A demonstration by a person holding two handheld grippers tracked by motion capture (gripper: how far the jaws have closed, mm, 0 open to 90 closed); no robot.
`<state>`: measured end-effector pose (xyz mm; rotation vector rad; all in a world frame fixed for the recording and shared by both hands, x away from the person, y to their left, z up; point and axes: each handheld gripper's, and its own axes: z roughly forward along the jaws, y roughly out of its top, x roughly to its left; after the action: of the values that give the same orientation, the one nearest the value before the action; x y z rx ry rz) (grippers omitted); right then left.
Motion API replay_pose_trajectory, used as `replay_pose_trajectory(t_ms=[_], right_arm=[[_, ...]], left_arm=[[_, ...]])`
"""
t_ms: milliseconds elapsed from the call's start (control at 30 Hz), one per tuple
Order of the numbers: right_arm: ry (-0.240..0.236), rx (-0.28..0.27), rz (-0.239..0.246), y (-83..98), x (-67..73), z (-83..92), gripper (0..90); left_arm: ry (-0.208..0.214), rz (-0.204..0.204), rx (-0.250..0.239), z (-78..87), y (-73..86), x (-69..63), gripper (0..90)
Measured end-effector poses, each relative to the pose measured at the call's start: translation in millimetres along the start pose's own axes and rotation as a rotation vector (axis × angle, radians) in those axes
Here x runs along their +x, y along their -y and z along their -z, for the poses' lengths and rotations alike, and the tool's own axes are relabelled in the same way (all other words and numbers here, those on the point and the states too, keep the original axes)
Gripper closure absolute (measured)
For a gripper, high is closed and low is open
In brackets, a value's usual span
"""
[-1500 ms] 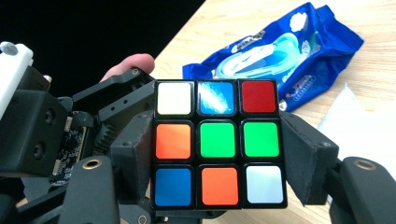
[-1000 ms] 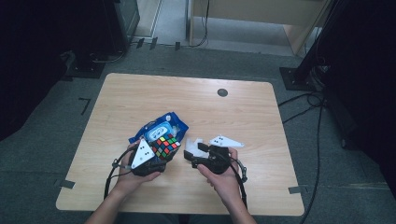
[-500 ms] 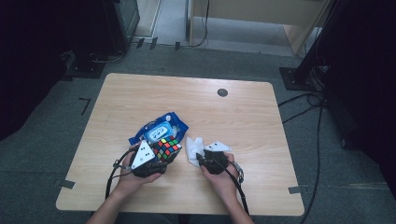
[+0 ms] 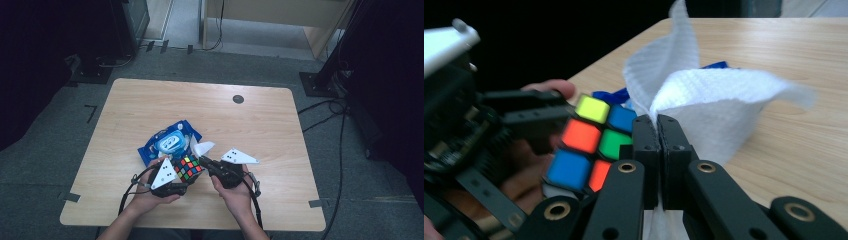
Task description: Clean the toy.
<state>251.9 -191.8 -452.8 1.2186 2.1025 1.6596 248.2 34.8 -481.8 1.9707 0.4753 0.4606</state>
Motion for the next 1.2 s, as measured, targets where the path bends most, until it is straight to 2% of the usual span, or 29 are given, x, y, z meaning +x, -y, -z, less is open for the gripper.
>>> replay_pose_trajectory(t_ms=[133, 333, 367, 400, 500, 600, 667, 767, 833, 933, 1033, 1133, 1200], right_arm=[[-0.105, -0.003, -0.04, -2.5, 8.1, 0.3, 89.3], [-0.233, 0.023, 0.042, -15.2, 33.0, 7.2, 89.0], [-0.233, 0.023, 0.042, -15.2, 33.0, 7.2, 89.0], [-0.245, 0.039, 0.062, -16.2, 34.7, 8.4, 88.9], [-0.243, 0.05, 0.053, -14.8, 29.7, 8.2, 88.7], [-0.277, 0.036, -0.012, -12.9, 17.5, 9.1, 88.4], [-0.28, 0.032, -0.042, -12.3, 11.0, 9.9, 88.5], [-0.261, 0.021, -0.113, -10.2, -2.8, 11.6, 88.6], [-0.253, 0.015, -0.141, -8.8, -7.9, 12.1, 88.6], [-0.2, 0.013, -0.13, -8.9, -9.6, 12.0, 88.4], [-0.151, 0.005, -0.133, -7.4, -10.8, 11.1, 88.3], [-0.14, -0.003, -0.132, -7.0, -7.4, 11.0, 88.3], [-0.153, -0.008, -0.111, -8.3, -0.1, 10.7, 88.2]], left_arm=[[-0.001, -0.017, 0.014, -2.5, 0.4, -3.7, 33.9], [-0.026, 0.024, -0.026, 5.4, -1.2, 6.5, 33.8], [-0.026, 0.024, -0.026, 5.4, -1.2, 6.5, 33.9], [-0.038, 0.029, -0.037, 8.7, -1.6, 9.8, 33.9], [-0.047, 0.033, -0.052, 13.2, -2.6, 13.3, 33.9], [-0.051, 0.028, -0.054, 13.9, -2.9, 13.0, 33.9], [-0.042, 0.024, -0.059, 14.3, -2.8, 12.8, 33.9], [-0.03, 0.016, -0.071, 15.6, -4.4, 11.4, 33.9], [-0.024, 0.008, -0.071, 14.9, -5.1, 9.4, 33.9], [0.007, -0.012, -0.073, 12.4, -5.7, 2.9, 33.9], [0.017, -0.034, -0.065, 8.9, -7.0, -3.8, 33.9], [0.022, -0.029, -0.06, 6.7, -6.8, -6.0, 33.9], [0.014, -0.029, -0.047, 5.1, -6.4, -6.2, 33.9]])
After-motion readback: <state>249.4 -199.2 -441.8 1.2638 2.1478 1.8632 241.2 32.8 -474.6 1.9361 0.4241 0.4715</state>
